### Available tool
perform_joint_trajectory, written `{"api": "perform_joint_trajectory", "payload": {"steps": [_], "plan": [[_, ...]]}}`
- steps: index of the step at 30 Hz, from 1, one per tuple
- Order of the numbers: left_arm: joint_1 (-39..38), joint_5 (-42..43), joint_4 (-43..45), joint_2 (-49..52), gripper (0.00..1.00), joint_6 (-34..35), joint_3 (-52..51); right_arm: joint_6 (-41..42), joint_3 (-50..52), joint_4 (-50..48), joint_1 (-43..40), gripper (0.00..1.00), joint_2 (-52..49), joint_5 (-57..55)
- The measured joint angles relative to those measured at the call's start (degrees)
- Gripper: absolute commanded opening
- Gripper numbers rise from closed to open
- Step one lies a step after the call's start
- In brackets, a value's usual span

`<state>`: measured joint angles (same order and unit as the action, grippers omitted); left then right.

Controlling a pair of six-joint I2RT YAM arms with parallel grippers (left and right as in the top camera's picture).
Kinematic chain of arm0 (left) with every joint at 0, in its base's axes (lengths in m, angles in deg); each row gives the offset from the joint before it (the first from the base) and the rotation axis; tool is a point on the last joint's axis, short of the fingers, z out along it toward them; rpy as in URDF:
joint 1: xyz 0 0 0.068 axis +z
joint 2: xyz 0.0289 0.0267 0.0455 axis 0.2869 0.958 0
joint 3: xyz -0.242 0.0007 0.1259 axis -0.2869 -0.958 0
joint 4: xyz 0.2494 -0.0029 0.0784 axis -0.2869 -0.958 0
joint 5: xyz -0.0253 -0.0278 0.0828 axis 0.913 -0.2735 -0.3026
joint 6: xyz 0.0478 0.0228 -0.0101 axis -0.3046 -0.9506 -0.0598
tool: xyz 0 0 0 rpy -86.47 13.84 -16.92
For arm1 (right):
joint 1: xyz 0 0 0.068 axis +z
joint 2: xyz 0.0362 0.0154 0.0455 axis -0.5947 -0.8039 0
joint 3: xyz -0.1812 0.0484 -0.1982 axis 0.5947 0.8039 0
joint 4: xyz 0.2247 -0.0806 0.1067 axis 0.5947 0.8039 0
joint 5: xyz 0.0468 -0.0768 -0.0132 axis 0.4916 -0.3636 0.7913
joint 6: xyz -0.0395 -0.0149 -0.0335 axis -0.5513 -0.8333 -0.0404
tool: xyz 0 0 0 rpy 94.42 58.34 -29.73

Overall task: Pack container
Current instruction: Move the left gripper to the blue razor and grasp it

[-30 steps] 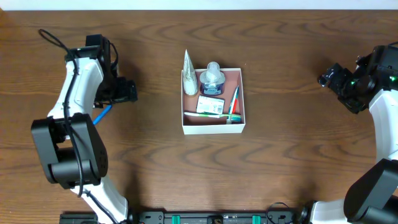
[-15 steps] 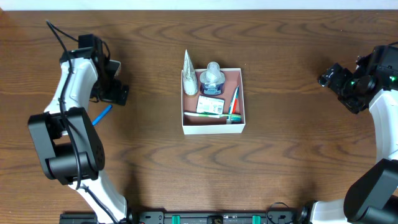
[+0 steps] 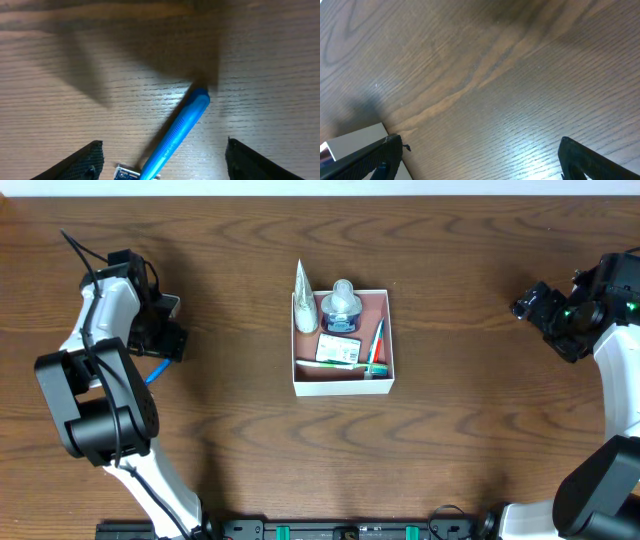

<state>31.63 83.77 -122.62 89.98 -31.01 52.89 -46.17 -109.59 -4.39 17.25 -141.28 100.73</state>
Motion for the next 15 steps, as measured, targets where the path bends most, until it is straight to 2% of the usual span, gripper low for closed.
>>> {"api": "perform_joint_trajectory", "payload": {"steps": [7, 10, 11, 14, 15], "plan": [[0.26, -0.07, 0.07, 3.06, 0.77, -0.04, -0.48, 0.02, 0.0, 0.0, 0.0, 0.99, 0.0, -0.02], [0.26, -0.02, -0.22, 3.15, 0.69, -0.07, -0.48, 0.0, 0.0, 0.0, 0.0, 0.99, 0.0, -0.02], [0.26, 0.0, -0.26, 3.17, 0.63, -0.09, -0.48, 0.0, 0.0, -0.02, 0.0, 0.99, 0.0, -0.02], [0.26, 0.04, -0.24, 3.26, 0.23, -0.48, -0.48, 0.0, 0.0, -0.02, 0.0, 0.99, 0.0, -0.02], [0.26, 0.04, -0.24, 3.32, 0.18, -0.42, -0.48, 0.0, 0.0, 0.0, 0.0, 0.99, 0.0, 0.0]]}}
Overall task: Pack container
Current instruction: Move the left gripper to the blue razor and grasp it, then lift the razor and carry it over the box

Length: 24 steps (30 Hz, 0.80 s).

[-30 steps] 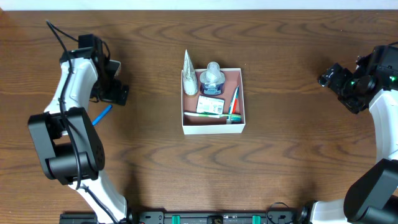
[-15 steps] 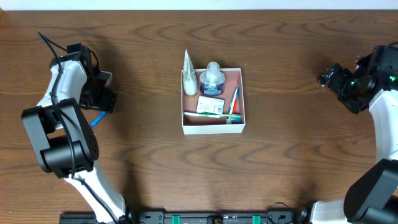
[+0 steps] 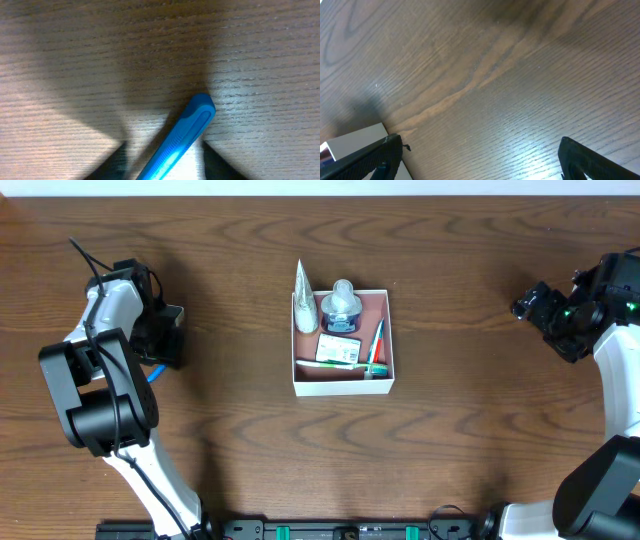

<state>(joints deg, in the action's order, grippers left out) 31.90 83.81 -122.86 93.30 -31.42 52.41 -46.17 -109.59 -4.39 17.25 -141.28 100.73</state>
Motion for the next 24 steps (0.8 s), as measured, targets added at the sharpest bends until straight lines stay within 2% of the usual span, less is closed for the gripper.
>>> {"api": "perform_joint_trajectory", "payload": {"steps": [1, 4, 9, 13, 20, 24], "plan": [[0.0, 0.04, 0.07, 0.07, 0.12, -0.04, 0.0, 0.0, 0.0, 0.0, 0.0, 0.99, 0.0, -0.02], [0.0, 0.17, 0.48, 0.15, 0.08, -0.28, 0.0, 0.02, 0.0, -0.02, 0.0, 0.99, 0.0, -0.02], [0.17, 1.81, 1.2, 0.13, 0.06, -0.5, 0.02, 0.0, 0.0, 0.0, 0.0, 0.99, 0.0, -0.02], [0.55, 6.47, 2.32, 0.07, 0.06, -0.2, 0.13, 0.0, 0.0, 0.0, 0.0, 0.99, 0.0, 0.0], [0.0, 16.33, 3.28, 0.52, 0.06, 8.72, 1.29, 0.0, 0.0, 0.0, 0.0, 0.99, 0.0, -0.02], [-0.81, 25.86, 2.36, 1.09, 0.06, 12.92, 3.65, 0.0, 0.0, 0.02, 0.0, 0.99, 0.0, -0.02]]}}
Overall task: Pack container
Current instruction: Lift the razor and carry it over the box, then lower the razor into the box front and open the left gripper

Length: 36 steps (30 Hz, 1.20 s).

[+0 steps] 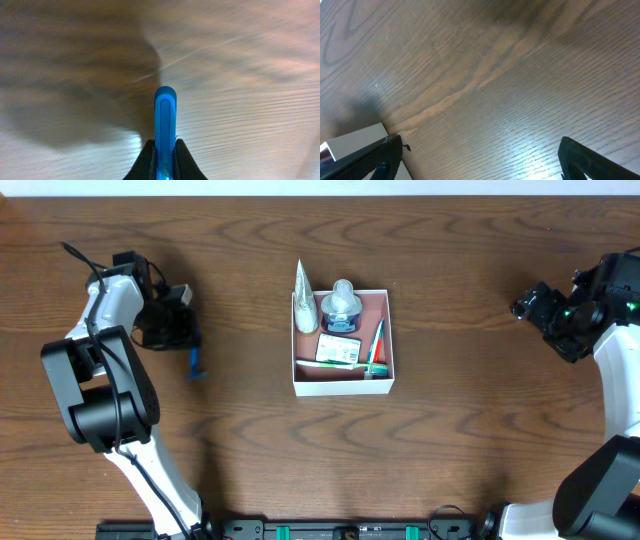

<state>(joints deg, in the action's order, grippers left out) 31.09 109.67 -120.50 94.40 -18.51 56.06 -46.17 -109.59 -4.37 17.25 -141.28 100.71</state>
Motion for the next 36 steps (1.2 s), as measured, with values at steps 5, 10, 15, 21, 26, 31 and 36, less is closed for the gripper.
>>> {"api": "perform_joint_trajectory", "payload": {"steps": [5, 10, 15, 21, 26, 31, 36], "plan": [[-1.25, 11.02, 0.11, -2.08, 0.06, 1.66, 2.99, 0.0, 0.0, -0.02, 0.0, 0.99, 0.0, 0.0], [-4.42, 15.54, 0.7, -10.69, 0.06, 1.07, 6.01, 0.0, 0.0, 0.0, 0.0, 0.99, 0.0, 0.0], [-10.88, 17.25, 6.82, -23.06, 0.06, -0.07, 8.24, 0.0, 0.0, -0.02, 0.0, 0.99, 0.0, 0.0], [-23.41, 13.7, 10.14, -35.04, 0.06, -3.74, 8.96, 0.0, 0.0, -0.02, 0.0, 0.99, 0.0, 0.0], [-36.89, 1.9, 5.9, -37.73, 0.06, -8.35, 9.16, 0.0, 0.0, 0.0, 0.0, 0.99, 0.0, 0.02], [-47.06, -9.57, 2.05, -33.77, 0.06, -13.81, 9.05, 0.0, 0.0, 0.0, 0.0, 0.99, 0.0, 0.0], [-52.37, -17.29, 1.38, -26.45, 0.06, -18.84, 8.92, 0.0, 0.0, 0.0, 0.0, 0.99, 0.0, 0.0]]}}
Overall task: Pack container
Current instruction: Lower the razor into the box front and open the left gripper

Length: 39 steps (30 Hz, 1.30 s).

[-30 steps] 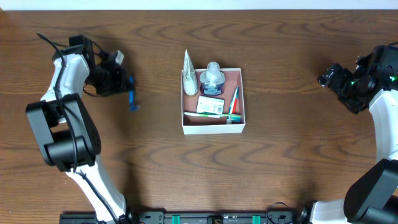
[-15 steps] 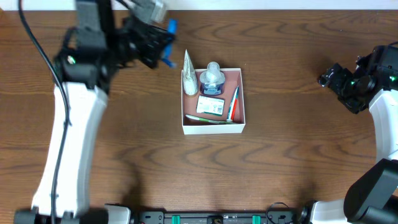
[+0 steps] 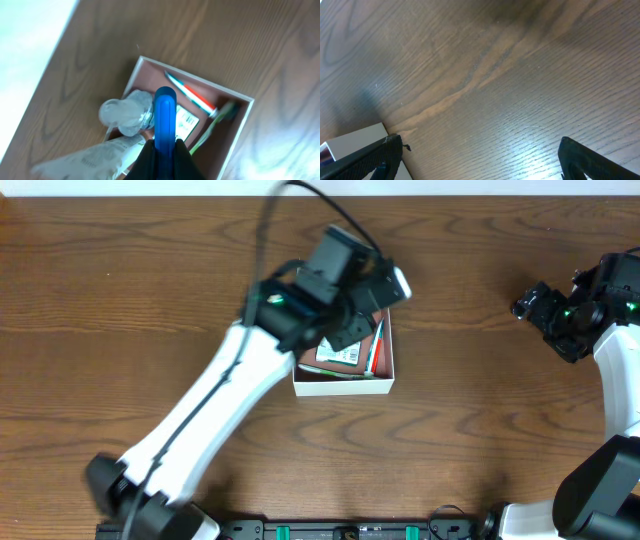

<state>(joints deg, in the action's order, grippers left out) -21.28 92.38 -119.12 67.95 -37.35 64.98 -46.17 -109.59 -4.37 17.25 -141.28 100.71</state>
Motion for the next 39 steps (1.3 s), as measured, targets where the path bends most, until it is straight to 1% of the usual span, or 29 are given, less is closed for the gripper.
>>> {"api": "perform_joint_trajectory", "payload": {"steps": [5, 9, 13, 17, 18, 22, 23, 26, 30, 34, 39], "plan": [[-1.16, -4.9, -0.07, 8.13, 0.05, -3.87, -0.02, 0.0, 0.0, -0.02, 0.0, 0.99, 0.0, 0.0], [-1.09, -7.69, -1.07, 14.23, 0.06, -5.09, -0.09, 0.0, 0.0, 0.0, 0.0, 0.99, 0.0, 0.0], [-1.18, -8.66, -2.08, 17.2, 0.06, -5.57, -0.79, 0.0, 0.0, -0.02, 0.0, 0.99, 0.0, 0.0], [-1.64, -9.38, -2.29, 17.35, 0.07, -5.7, -0.83, 0.0, 0.0, 0.0, 0.0, 0.99, 0.0, 0.0], [-1.97, -9.42, -2.32, 17.35, 0.17, -5.7, -0.83, 0.02, 0.0, -0.02, 0.0, 0.99, 0.0, 0.0], [-3.43, -9.44, -2.49, 17.35, 0.75, -6.03, -0.83, 0.0, 0.0, -0.02, 0.0, 0.99, 0.0, 0.02], [-3.96, -9.44, -2.51, 17.35, 0.82, -6.23, -0.83, 0.0, 0.0, -0.04, 0.0, 0.99, 0.0, 0.0], [-5.01, -9.46, -2.82, 17.35, 0.87, -6.16, -0.83, 0.0, 0.0, 0.0, 0.0, 0.99, 0.0, 0.02], [-6.49, -11.43, -4.15, 17.31, 0.92, -6.25, -0.83, 0.0, 0.0, 0.0, 0.0, 0.99, 0.0, 0.0], [-8.17, -13.97, -4.87, 15.93, 0.93, -6.29, -0.83, 0.0, 0.0, -0.02, 0.0, 0.99, 0.0, 0.0], [-10.88, -15.23, -5.16, 9.46, 0.94, -5.75, -0.83, 0.0, 0.0, 0.0, 0.0, 0.99, 0.0, 0.0]]}}
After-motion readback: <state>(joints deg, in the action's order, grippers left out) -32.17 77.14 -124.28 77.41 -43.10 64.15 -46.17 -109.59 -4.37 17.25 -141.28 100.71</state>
